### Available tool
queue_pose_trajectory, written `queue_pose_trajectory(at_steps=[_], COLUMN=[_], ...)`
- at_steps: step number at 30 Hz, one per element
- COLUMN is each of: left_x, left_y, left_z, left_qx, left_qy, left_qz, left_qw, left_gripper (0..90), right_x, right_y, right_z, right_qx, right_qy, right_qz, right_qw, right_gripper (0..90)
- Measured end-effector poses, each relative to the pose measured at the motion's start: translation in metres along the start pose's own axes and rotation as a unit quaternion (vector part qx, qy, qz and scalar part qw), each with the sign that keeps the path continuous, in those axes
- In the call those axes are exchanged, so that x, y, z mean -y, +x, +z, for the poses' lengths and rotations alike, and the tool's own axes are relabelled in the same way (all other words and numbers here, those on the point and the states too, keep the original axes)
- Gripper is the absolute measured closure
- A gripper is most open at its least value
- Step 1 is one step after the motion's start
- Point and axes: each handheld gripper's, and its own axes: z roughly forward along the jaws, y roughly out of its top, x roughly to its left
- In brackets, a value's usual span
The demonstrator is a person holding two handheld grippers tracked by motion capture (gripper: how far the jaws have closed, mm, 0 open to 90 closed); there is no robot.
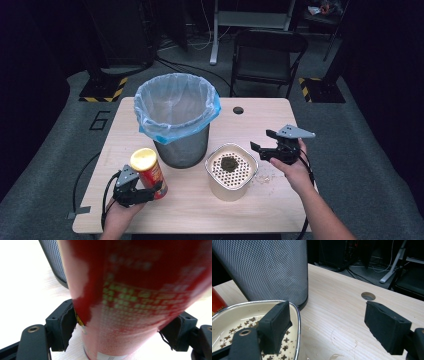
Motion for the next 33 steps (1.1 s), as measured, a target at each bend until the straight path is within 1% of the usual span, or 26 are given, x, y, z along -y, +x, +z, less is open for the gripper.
queue_pose_trajectory(at_steps=[1, 2, 5, 7, 9, 10, 11, 13, 15, 17, 21, 25, 29, 30, 33], left_x=[0.0, -0.001, -0.003, -0.006, -0.01, -0.014, -0.018, -0.028, -0.039, -0.051, -0.074, -0.096, -0.118, -0.122, -0.143], left_y=[0.0, 0.0, 0.001, 0.002, 0.005, 0.007, 0.009, 0.012, 0.014, 0.016, 0.016, 0.014, 0.014, 0.014, 0.013], left_z=[0.0, -0.001, -0.005, -0.01, -0.015, -0.02, -0.024, -0.035, -0.045, -0.055, -0.072, -0.085, -0.098, -0.1, -0.11], left_qx=[0.0, -0.006, -0.011, -0.008, -0.011, -0.013, -0.016, -0.018, -0.022, -0.017, -0.016, -0.023, -0.022, -0.024, -0.027], left_qy=[0.0, 0.002, -0.007, -0.008, -0.005, -0.002, -0.007, -0.008, -0.014, -0.011, -0.012, -0.017, -0.014, -0.014, -0.013], left_qz=[0.0, 0.004, 0.002, -0.004, -0.006, -0.007, -0.01, -0.01, -0.011, -0.013, -0.004, 0.006, 0.007, 0.008, 0.014], left_qw=[1.0, 1.0, 0.9999, 0.9999, 0.9999, 0.9999, 0.9998, 0.9998, 0.9996, 0.9997, 0.9998, 0.9996, 0.9996, 0.9996, 0.9995], left_gripper=[22.5, 22.5, 22.8, 22.9, 23.0, 23.0, 23.0, 23.1, 23.2, 23.2, 23.3, 23.3, 23.4, 23.4, 23.4], right_x=[0.0, 0.001, 0.005, 0.008, 0.01, 0.011, 0.012, 0.014, 0.017, 0.02, 0.027, 0.029, 0.031, 0.032, 0.032], right_y=[0.0, -0.001, -0.004, -0.006, -0.007, -0.008, -0.008, -0.01, -0.011, -0.012, -0.014, -0.015, -0.016, -0.017, -0.018], right_z=[0.0, -0.001, -0.003, -0.005, -0.007, -0.008, -0.009, -0.01, -0.011, -0.012, -0.012, -0.013, -0.015, -0.015, -0.016], right_qx=[0.0, 0.001, 0.004, 0.008, 0.009, 0.01, 0.01, 0.014, 0.017, 0.02, 0.024, 0.024, 0.027, 0.026, 0.028], right_qy=[0.0, -0.001, 0.001, 0.001, -0.001, 0.001, 0.0, 0.0, 0.0, 0.003, 0.007, 0.007, 0.007, 0.007, 0.005], right_qz=[0.0, 0.001, 0.005, 0.007, 0.012, 0.014, 0.013, 0.016, 0.02, 0.019, 0.023, 0.025, 0.031, 0.029, 0.032], right_qw=[1.0, 1.0, 1.0, 0.9999, 0.9999, 0.9999, 0.9999, 0.9998, 0.9997, 0.9996, 0.9994, 0.9994, 0.9991, 0.9992, 0.9991], right_gripper=[20.6, 20.6, 20.6, 20.6, 20.6, 20.6, 20.6, 20.6, 20.6, 20.7, 20.7, 20.8, 20.8, 20.8, 20.9])
